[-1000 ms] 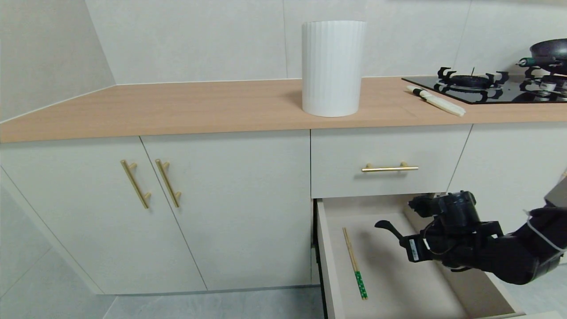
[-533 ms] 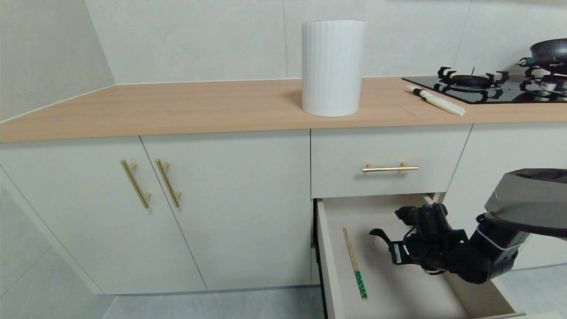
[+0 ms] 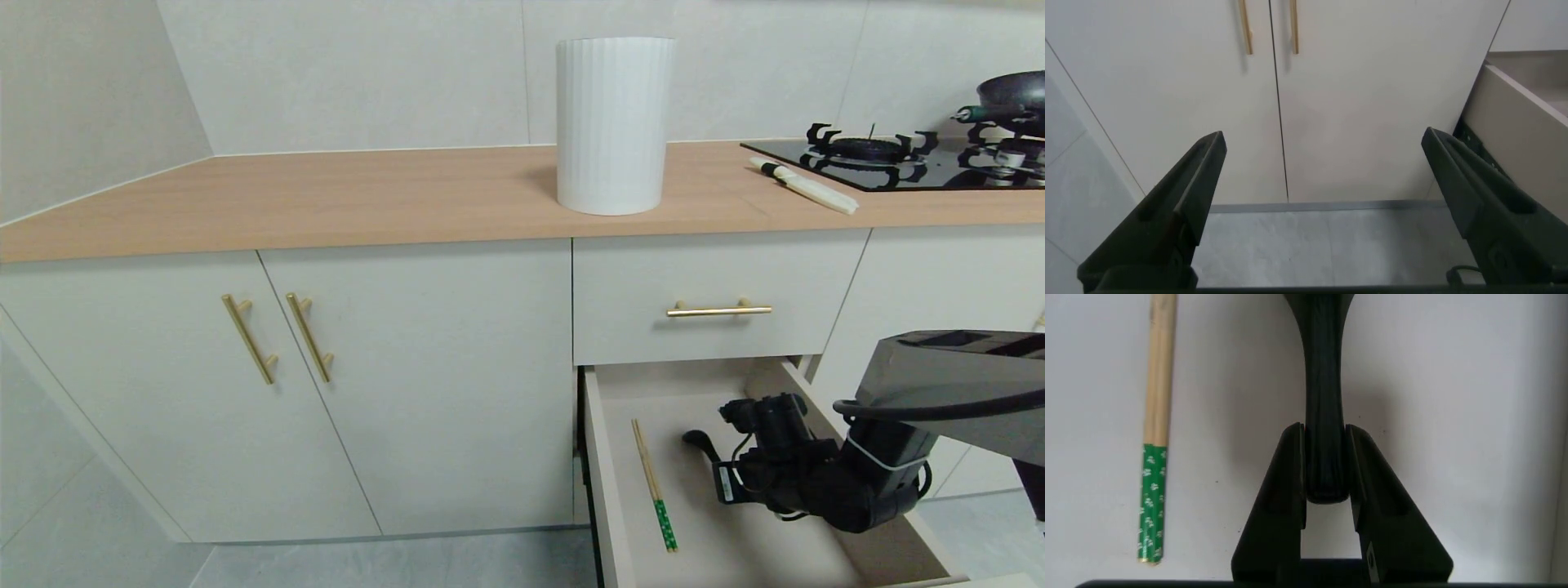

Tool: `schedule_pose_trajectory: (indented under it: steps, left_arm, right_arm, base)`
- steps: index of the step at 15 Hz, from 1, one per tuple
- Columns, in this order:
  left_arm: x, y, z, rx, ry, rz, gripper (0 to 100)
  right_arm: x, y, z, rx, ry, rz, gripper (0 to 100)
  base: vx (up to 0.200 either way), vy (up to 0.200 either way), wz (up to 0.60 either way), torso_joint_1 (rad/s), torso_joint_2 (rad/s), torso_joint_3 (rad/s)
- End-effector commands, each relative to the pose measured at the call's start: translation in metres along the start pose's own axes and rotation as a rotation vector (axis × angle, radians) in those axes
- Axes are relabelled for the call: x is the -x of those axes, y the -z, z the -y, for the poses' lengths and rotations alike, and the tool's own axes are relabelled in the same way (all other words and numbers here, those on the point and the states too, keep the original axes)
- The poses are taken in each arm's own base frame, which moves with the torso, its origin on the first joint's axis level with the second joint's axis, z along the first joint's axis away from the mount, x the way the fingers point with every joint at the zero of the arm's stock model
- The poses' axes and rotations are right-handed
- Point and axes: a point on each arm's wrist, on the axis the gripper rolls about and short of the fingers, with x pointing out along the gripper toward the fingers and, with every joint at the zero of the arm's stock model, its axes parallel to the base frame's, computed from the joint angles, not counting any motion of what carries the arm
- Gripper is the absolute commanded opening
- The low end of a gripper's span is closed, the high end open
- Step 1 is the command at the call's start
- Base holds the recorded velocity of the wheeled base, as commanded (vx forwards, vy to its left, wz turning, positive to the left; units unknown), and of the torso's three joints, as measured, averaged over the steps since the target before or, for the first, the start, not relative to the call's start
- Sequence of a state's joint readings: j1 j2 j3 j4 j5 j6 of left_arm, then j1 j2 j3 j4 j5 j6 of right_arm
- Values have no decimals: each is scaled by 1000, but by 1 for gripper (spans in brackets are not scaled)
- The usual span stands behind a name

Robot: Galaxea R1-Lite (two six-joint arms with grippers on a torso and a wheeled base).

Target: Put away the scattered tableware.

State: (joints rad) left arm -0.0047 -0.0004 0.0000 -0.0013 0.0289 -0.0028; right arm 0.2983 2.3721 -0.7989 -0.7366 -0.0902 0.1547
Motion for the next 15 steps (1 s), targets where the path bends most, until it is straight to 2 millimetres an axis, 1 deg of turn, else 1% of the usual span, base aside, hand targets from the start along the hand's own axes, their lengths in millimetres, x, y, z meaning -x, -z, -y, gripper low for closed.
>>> schedule_pose_trajectory:
  steps: [1, 4, 5, 11, 12, 14, 15]
  left_arm:
    - [0, 0, 0, 0, 0, 0, 100]
    - [0, 0, 0, 0, 1, 0, 100]
    - [0, 0, 0, 0, 0, 0, 100]
    - [0, 0, 0, 0, 0, 0, 100]
    - [0, 0, 0, 0, 0, 0, 100]
    - [0, 0, 0, -1, 0, 0, 100]
    - [0, 0, 0, 0, 0, -2, 100]
  right_arm:
    - [-1, 0, 1, -2, 2, -1, 0]
    - [0, -1, 1, -2, 1, 5, 0]
    - [0, -1, 1, -4, 1, 5, 100]
    - [3, -2, 1, -4, 1, 8, 100]
    - [5, -3, 1, -6, 0, 14, 100]
    - [21, -10, 1, -9, -4, 40, 100]
    - [21, -10, 1, -9, -4, 40, 100]
  base:
    - [0, 0, 0, 0, 0, 0]
    - [0, 0, 0, 0, 0, 0]
    - [0, 0, 0, 0, 0, 0]
    - [0, 0, 0, 0, 0, 0]
    - [0, 0, 0, 0, 0, 0]
    - [0, 0, 0, 0, 0, 0]
    - [0, 0, 0, 0, 0, 0]
